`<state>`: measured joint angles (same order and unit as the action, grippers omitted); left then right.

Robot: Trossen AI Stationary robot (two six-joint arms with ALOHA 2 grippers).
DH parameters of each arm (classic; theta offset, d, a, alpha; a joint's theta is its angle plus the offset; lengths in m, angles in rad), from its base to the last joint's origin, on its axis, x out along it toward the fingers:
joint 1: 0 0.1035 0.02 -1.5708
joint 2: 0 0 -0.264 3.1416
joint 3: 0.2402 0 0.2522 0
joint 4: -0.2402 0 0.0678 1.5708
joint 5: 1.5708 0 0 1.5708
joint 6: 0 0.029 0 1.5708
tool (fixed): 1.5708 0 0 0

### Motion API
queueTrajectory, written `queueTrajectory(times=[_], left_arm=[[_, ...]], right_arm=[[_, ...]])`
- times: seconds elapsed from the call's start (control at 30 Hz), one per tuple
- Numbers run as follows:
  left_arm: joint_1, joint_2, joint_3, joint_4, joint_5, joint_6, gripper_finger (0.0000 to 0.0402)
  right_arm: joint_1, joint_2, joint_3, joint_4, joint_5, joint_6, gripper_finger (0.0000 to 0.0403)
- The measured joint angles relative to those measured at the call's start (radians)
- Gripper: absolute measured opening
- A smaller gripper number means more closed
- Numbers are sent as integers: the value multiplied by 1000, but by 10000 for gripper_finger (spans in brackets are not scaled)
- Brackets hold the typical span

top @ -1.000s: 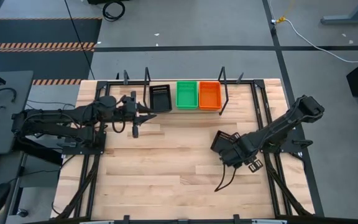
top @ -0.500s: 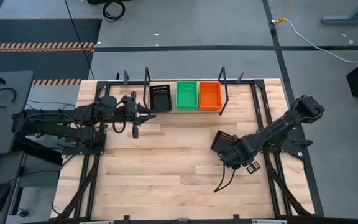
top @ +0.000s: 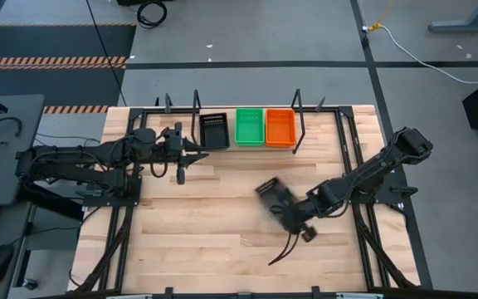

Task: Stack baskets on shelf by color
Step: Stack the black bin on the black bin on the shelf

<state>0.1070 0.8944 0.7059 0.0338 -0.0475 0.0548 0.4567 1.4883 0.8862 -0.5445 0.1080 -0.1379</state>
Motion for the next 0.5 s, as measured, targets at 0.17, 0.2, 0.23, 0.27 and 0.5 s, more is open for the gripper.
queueTrajectory(times=[0.17,0.2,0.23,0.27,0.5], left_arm=[[0,0,0,0,0,-2,80],[0,0,0,0,0,-7,80],[0,0,0,0,0,-14,79],[0,0,0,0,0,-16,78],[0,0,0,-1,0,-20,77]], right_arm=[[-30,0,117,71,97,-45,36],[-37,0,137,52,113,-45,47],[-44,0,153,31,124,-45,59],[-50,0,163,16,128,-45,71],[-97,0,149,37,91,-43,99]])
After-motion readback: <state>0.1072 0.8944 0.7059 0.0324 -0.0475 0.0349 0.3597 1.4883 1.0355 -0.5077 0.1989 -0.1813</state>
